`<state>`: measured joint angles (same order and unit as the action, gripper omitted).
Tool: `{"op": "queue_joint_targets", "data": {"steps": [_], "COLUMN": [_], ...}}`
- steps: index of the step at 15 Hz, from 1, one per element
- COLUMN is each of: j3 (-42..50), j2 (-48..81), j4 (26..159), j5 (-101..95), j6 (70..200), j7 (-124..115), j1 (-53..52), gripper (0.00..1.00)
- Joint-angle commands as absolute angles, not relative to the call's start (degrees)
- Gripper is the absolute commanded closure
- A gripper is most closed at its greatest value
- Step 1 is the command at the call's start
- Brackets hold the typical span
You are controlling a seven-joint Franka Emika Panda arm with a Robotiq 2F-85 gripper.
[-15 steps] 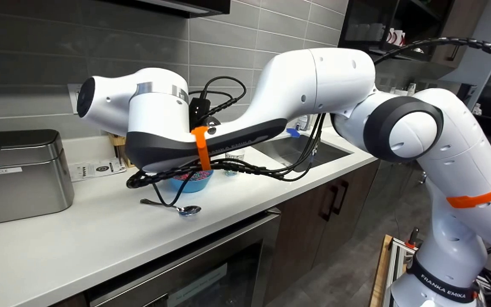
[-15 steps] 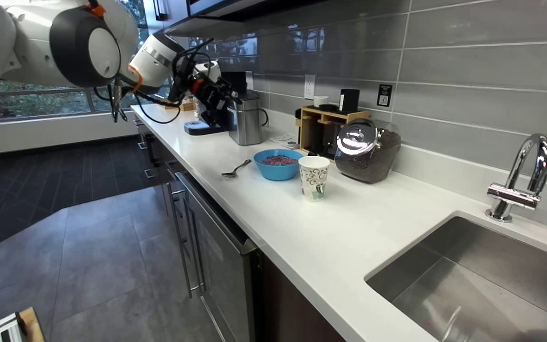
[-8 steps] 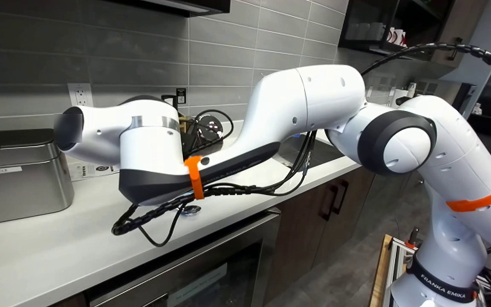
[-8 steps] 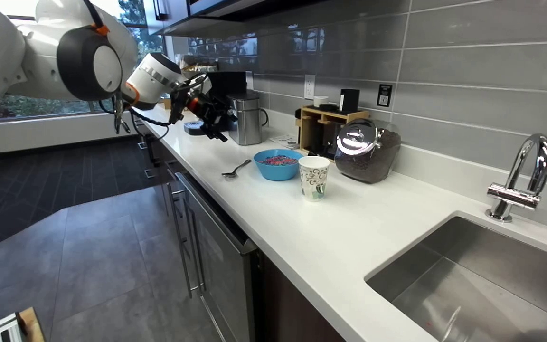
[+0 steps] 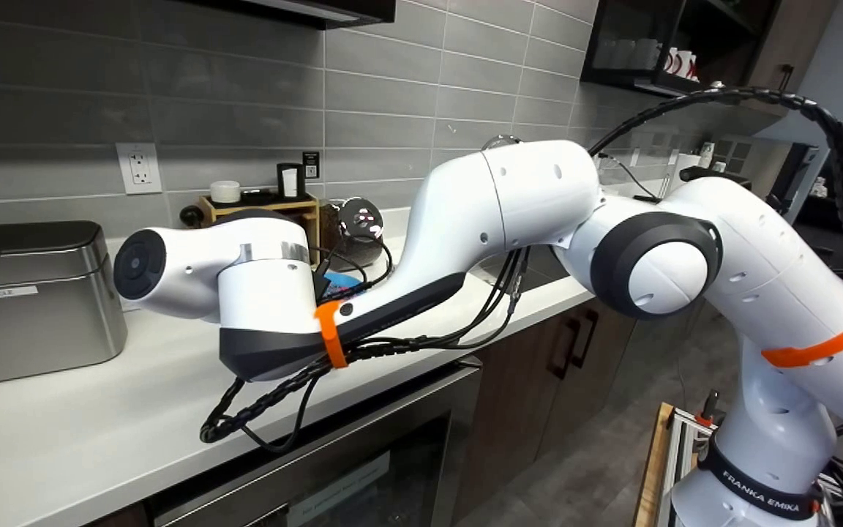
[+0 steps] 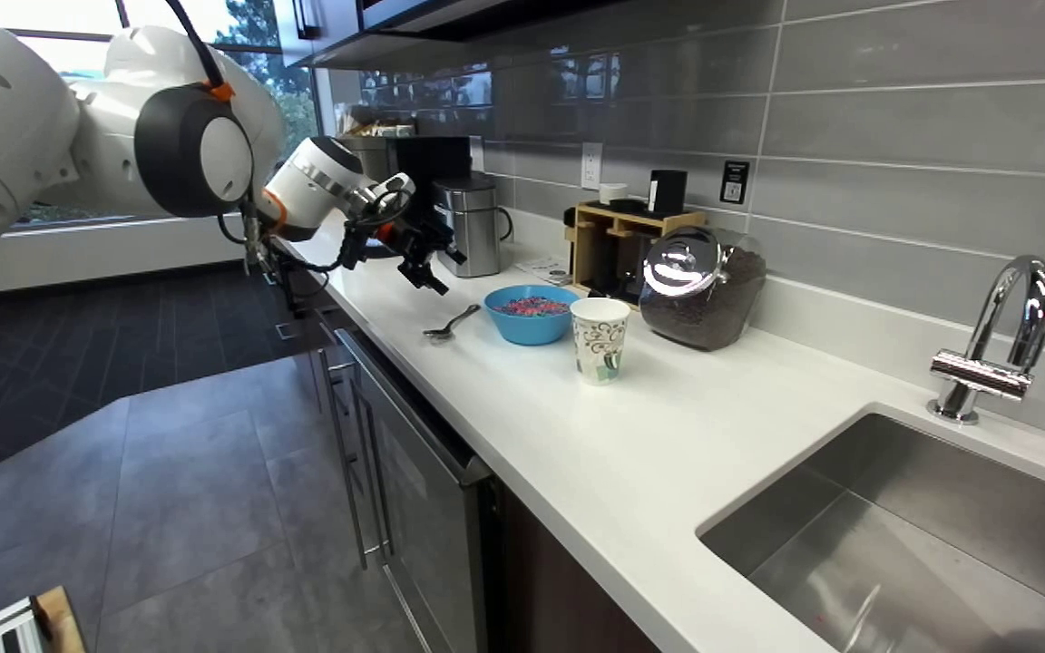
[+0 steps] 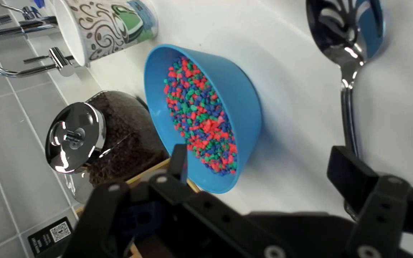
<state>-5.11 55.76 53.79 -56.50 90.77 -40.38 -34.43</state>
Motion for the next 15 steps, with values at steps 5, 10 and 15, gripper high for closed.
{"op": "queue_joint_targets", "data": {"steps": [5, 10, 15], "j3": [-7.6, -10.7, -10.3], "j2": [57.7, 57.5, 58.9], "j4": [53.0, 54.1, 52.9], "j5": [-54.4, -51.1, -49.2], "j6": [98.3, 98.7, 94.4], "j7": [-37.6, -30.9, -26.3], "j1": [-32.2, -30.2, -30.1], "gripper": [0.00, 0.00, 0.00]}}
